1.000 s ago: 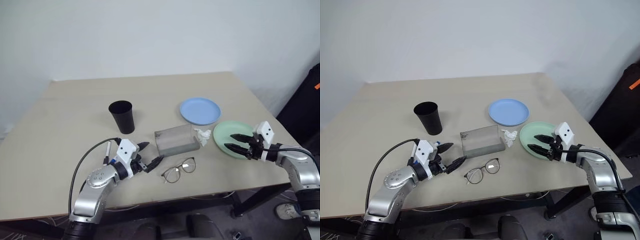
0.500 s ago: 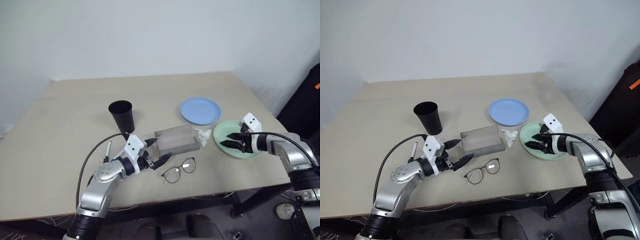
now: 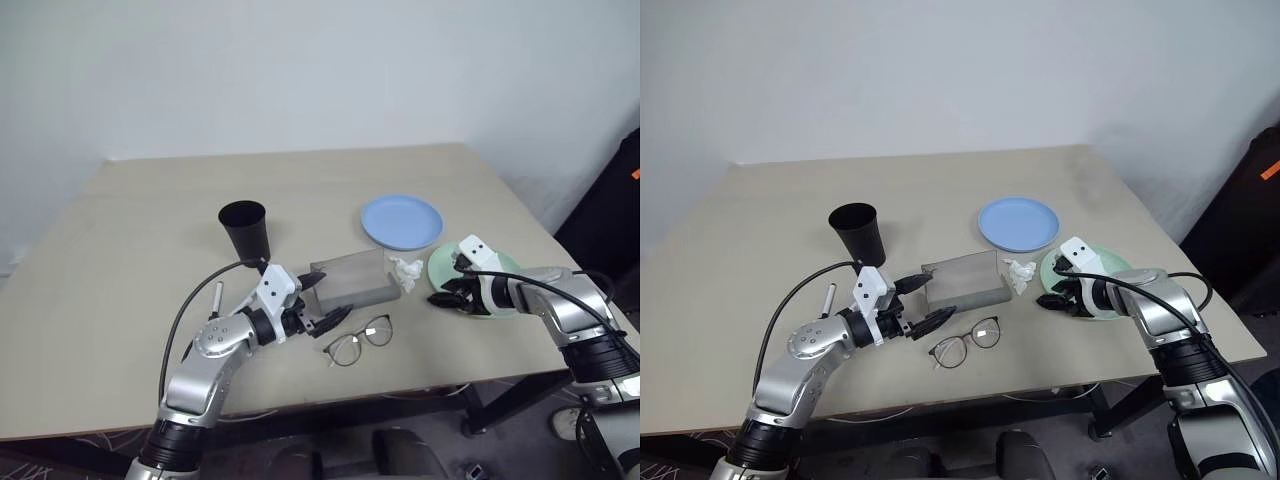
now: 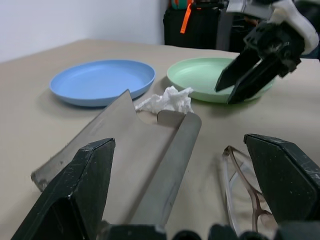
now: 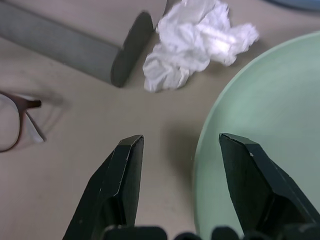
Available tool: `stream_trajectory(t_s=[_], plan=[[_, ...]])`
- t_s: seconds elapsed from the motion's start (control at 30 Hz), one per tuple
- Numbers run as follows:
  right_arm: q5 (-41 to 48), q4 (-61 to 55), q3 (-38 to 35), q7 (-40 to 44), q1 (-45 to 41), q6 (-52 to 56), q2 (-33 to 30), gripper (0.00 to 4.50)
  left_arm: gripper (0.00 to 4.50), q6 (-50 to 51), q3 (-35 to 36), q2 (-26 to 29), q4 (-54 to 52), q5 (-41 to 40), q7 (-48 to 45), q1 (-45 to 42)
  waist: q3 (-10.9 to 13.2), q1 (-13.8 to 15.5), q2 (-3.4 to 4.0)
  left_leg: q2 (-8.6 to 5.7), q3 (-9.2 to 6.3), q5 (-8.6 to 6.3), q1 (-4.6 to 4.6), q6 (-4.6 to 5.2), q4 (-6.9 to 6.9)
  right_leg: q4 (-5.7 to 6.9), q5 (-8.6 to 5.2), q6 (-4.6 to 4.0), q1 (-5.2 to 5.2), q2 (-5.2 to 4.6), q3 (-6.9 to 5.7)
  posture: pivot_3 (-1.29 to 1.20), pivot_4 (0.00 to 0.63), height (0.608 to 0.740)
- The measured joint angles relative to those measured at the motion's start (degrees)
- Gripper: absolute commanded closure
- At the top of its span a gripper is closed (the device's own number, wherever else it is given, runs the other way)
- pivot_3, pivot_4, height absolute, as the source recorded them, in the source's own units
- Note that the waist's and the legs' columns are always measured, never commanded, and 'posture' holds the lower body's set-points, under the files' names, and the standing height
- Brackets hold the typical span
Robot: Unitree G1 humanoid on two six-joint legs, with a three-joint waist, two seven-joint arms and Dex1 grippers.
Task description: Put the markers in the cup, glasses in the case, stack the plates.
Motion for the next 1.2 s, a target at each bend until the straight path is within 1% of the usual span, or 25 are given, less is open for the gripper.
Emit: stream_trajectory(t_s=[0.23,0.33,0.53,0.73,0.93,1.03,1.1,1.2], plan=[[-0.95,0.35,1.74,-1.75,-0.39,0.66,0.17,1.89,0.11,-0.02,-1.03,-0.46,0.49,0.0,0.05,-0.43,0.0,-0.02,0.0,-0.27,-0.04,0.01,0.0,0.02,-0.02,0.0,0.0,0.0,-0.01,0.0,-0.01,0.0,0.0,0.74],[-1.79,1.3,2.44,-2.43,-1.04,0.41,0.38,2.48,0.07,-0.05,-1.1,-0.47,0.52,0.0,0.13,-0.43,0.0,0.0,0.0,-0.29,-0.06,0.01,0.0,0.02,-0.02,0.0,0.0,0.0,-0.01,-0.01,0.0,0.0,0.0,0.74],[-2.61,1.74,3.2,-3.1,-1.49,-0.48,0.36,4.48,0.07,-0.13,-1.05,-0.43,0.79,0.01,0.61,-0.44,-0.01,-0.04,-0.02,-0.32,-0.06,0.01,0.01,0.02,-0.02,-0.01,0.0,0.0,0.01,-0.02,0.0,0.0,0.0,0.74],[-3.56,2.39,3.22,-3.96,-2.05,-2.23,0.27,4.48,0.07,-0.52,-1.12,-0.57,1.05,0.02,0.66,-0.49,-0.05,-0.2,-0.14,-0.28,-0.01,-0.08,0.08,-0.16,0.05,-0.02,0.0,0.01,0.08,-0.05,0.01,0.0,0.0,0.74],[-5.35,6.99,3.26,-6.42,-4.37,-6.25,0.93,4.48,0.07,-0.65,-1.19,-1.01,1.29,0.07,0.79,-0.55,-0.05,-0.13,-0.13,-0.29,0.0,-0.07,0.06,-0.15,0.07,-0.03,0.0,0.01,0.07,-0.1,0.01,0.0,0.0,0.74],[-6.85,10.98,3.25,-8.24,-6.28,-9.48,1.62,4.48,0.07,-0.67,-1.2,-1.04,1.48,0.11,0.84,-0.67,-0.05,-0.09,-0.1,-0.36,-0.02,-0.06,0.02,-0.13,0.04,-0.03,0.0,0.01,0.02,-0.1,0.02,0.0,0.0,0.74],[-7.86,13.29,3.22,-9.36,-7.35,-11.94,1.96,4.48,0.07,-0.69,-1.2,-1.03,1.54,0.14,0.89,-0.68,-0.05,-0.07,-0.1,-0.38,-0.06,0.03,0.0,0.06,-0.03,-0.02,0.0,0.01,0.0,-0.1,0.01,0.0,0.0,0.74],[-9.7,18.33,3.08,-11.79,-8.92,-17.52,2.49,4.48,0.07,-0.76,-1.22,-1.1,1.57,0.4,1.04,-0.73,-0.04,-0.05,-0.09,-0.44,-0.06,0.03,-0.06,0.08,-0.16,-0.03,0.0,0.01,-0.09,-0.1,0.01,0.0,0.0,0.74]])
